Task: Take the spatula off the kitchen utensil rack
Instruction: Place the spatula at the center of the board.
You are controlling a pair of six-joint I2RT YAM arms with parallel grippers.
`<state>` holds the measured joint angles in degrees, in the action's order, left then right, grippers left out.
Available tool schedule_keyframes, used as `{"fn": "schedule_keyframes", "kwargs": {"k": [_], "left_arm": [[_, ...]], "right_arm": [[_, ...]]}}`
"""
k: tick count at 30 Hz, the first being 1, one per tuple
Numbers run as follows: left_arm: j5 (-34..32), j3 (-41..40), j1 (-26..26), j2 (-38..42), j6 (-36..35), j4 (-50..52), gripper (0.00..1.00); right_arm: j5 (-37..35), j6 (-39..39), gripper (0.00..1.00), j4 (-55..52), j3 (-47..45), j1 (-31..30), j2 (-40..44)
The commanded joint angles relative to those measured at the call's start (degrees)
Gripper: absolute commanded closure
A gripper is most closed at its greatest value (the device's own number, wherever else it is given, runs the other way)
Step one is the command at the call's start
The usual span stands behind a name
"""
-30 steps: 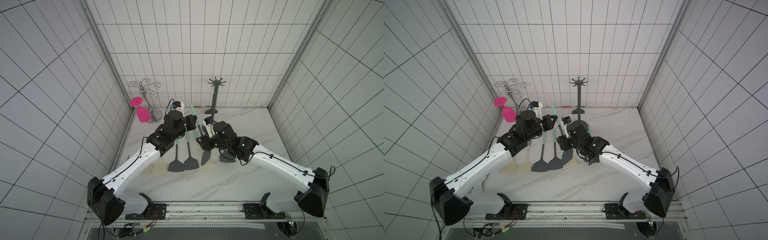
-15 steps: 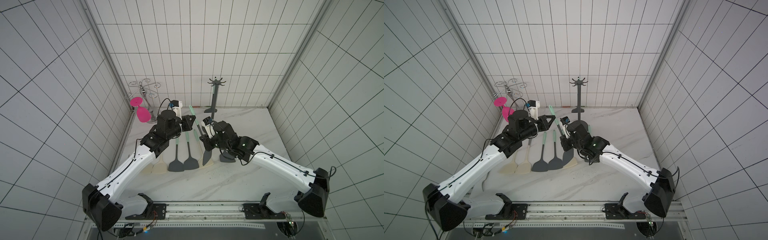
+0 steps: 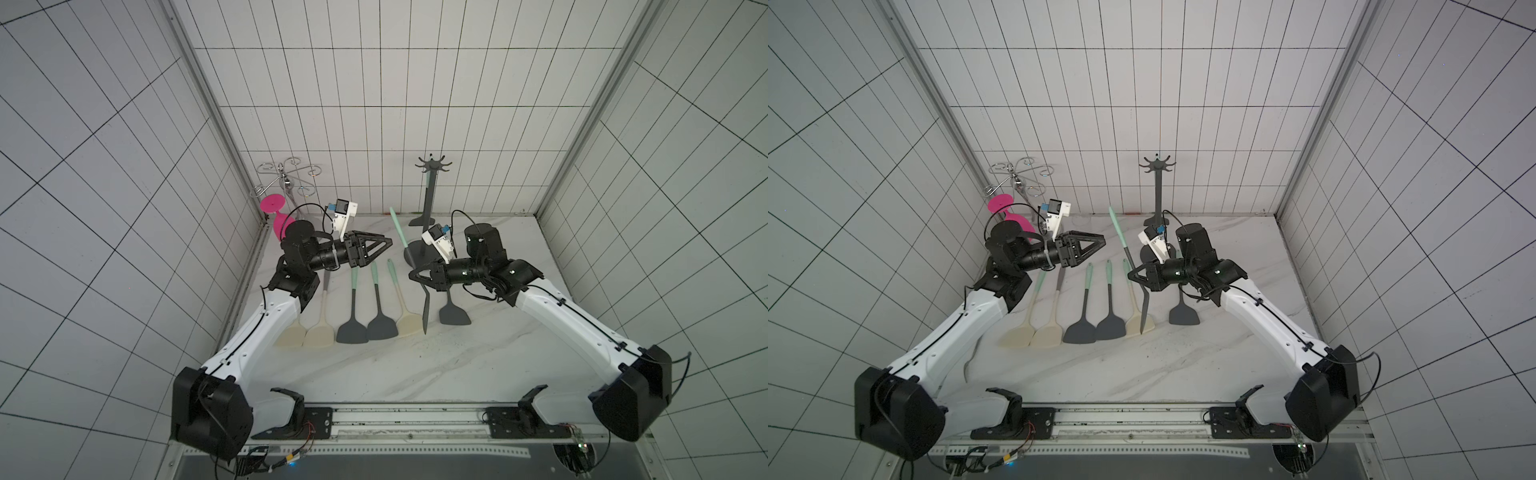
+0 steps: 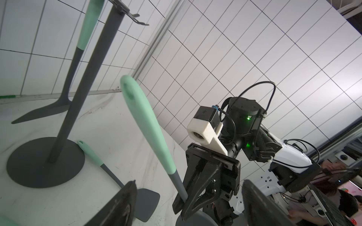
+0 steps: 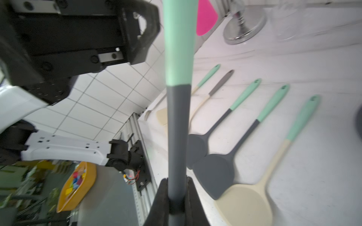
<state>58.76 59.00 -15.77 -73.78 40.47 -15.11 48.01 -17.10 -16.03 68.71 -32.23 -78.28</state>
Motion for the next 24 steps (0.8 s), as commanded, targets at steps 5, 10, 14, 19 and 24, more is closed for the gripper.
{"fn": "schedule_keyframes", "kwargs": {"k": [5,10,14,19,24], "left_arm": [[6.8,3.2,-0.7,-6.3,3.5,-8.9,0.26],[9.3,2.6,-1.0,-10.6,18.5,-29.4,0.43],[9.7,2.5,-1.3,-11.9,24.1,-35.2,0.84],[1.5,4.3,-1.4,-8.6,11.5,-7.8,1.00],[-39.7,12.0,-10.1,-2.7,-11.8,33.5,1.00]], "right_arm": [[15.7,-6.6,1.00,10.8,-1.7,0.5,-1.0],[19.3,-7.7,1.00,11.3,-1.6,0.5,-2.3],[19.6,-8.1,1.00,11.1,-1.7,0.7,-3.6],[-3.0,-0.9,0.62,-3.5,1.3,1.7,-1.6],[-45.3,3.9,0.50,-15.6,6.0,-3.2,2.9]]}}
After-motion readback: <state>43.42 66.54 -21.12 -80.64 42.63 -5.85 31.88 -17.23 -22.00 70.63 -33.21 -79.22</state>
